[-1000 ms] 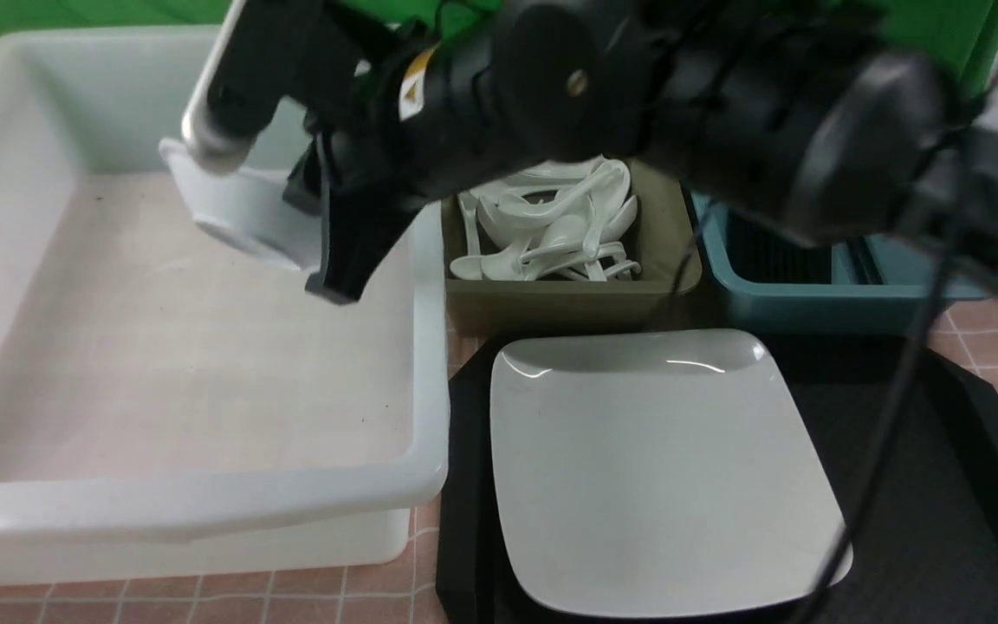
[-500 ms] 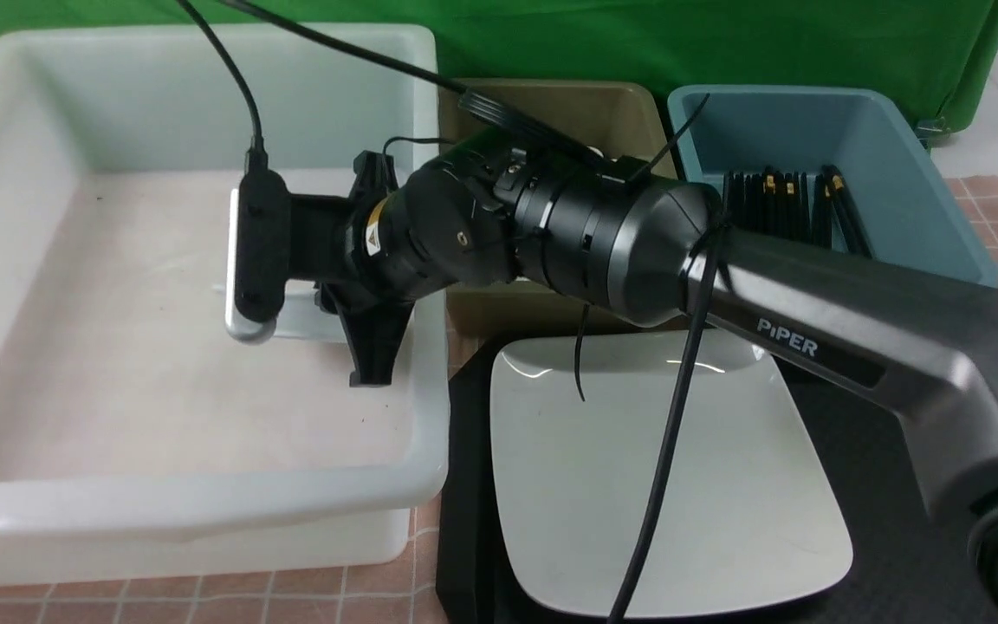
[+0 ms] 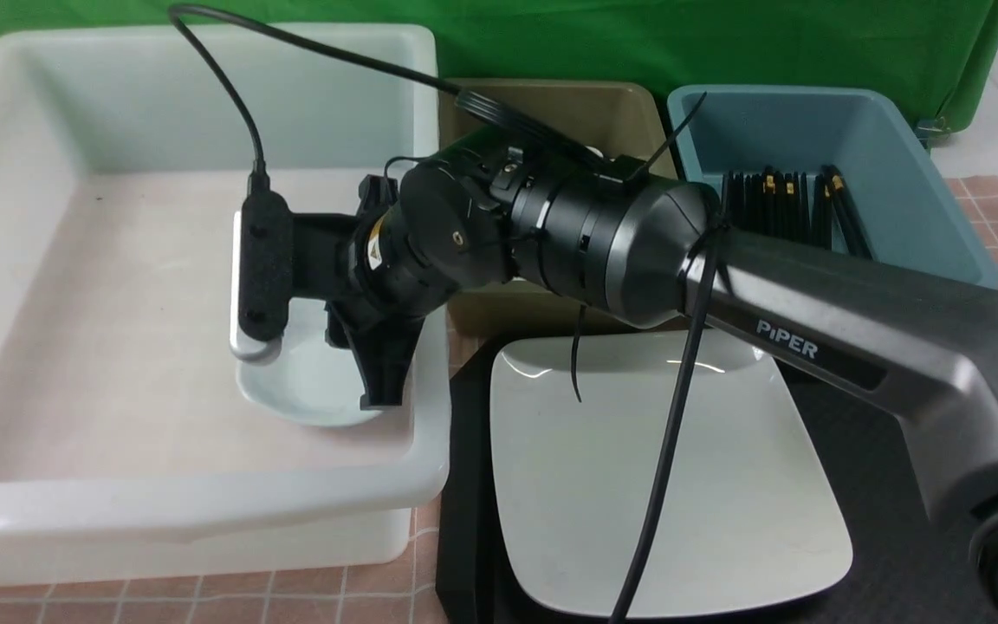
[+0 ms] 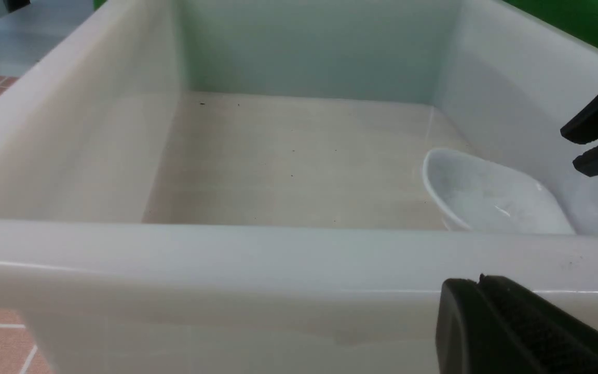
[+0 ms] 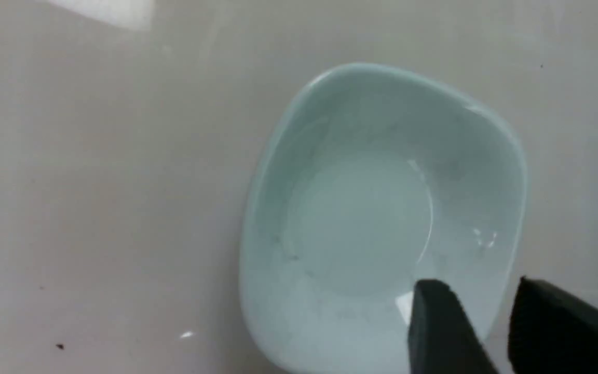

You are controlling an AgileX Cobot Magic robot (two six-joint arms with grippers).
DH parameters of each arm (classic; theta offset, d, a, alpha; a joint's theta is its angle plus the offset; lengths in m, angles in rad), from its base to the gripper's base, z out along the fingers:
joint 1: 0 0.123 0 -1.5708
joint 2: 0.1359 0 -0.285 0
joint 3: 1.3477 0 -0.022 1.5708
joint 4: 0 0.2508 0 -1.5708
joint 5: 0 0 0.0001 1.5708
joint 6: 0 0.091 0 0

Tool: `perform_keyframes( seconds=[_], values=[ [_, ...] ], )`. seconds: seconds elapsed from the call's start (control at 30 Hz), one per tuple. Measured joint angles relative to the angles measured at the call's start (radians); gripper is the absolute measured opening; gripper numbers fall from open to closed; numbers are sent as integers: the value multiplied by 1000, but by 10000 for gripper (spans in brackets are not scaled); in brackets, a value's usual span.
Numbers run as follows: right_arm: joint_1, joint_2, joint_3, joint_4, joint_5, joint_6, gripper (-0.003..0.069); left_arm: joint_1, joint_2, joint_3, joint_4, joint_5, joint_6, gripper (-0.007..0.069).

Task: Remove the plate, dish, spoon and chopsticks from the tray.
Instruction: Use the right arm to put the small plate into the large storage box on the left, then use the left arm to grab a plate from the dinner plate

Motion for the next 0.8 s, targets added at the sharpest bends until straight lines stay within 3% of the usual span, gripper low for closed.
perform_keyframes(
  seconds=[0.17, 0.3, 0.43, 0.53, 0.6, 0.8],
  values=[
    [3, -7, -3, -2, 4, 0, 424, 0, 0, 0, 0, 0, 0, 5],
    [28, -54, -3, -9, 29, 24, 427, 0, 0, 0, 0, 0, 0, 5],
    [48, -137, -3, -9, 69, 152, 324, 0, 0, 0, 0, 0, 0, 5],
    [51, -250, -3, -8, 162, 269, 117, 0, 0, 0, 0, 0, -1, 5],
    [51, -332, -5, -11, 253, 317, 44, 0, 0, 0, 0, 0, -1, 5],
    [38, -580, -5, -58, 599, 510, 30, 0, 0, 0, 0, 1, -2, 5]
  ],
)
